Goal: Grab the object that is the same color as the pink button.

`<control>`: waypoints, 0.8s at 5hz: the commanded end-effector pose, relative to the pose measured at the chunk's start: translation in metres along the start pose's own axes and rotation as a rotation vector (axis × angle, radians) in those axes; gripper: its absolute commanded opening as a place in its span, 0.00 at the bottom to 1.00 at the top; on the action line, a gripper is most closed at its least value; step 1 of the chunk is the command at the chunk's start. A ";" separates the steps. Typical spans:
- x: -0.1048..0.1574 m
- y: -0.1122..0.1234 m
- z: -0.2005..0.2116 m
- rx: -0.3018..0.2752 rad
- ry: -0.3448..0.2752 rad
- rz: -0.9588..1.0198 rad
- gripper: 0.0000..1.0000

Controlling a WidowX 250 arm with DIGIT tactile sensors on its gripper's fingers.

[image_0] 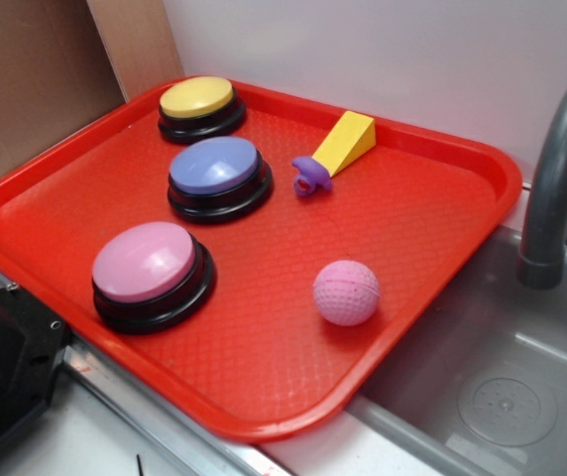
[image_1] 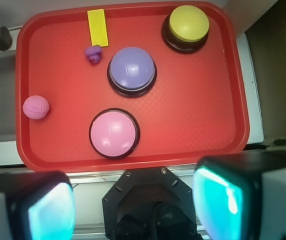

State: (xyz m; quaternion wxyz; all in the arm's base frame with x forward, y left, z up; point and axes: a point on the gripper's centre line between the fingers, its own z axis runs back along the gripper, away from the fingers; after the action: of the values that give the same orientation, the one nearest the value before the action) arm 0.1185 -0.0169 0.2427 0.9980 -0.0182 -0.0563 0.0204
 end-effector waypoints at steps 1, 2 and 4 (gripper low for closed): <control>0.000 0.000 0.000 0.000 0.000 0.000 1.00; 0.047 -0.052 -0.010 -0.017 0.054 -0.248 1.00; 0.076 -0.119 -0.055 -0.018 0.021 -0.754 1.00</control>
State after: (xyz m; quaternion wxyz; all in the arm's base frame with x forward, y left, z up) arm 0.2133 -0.1261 0.1909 0.9398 -0.0054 -0.0286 -0.3404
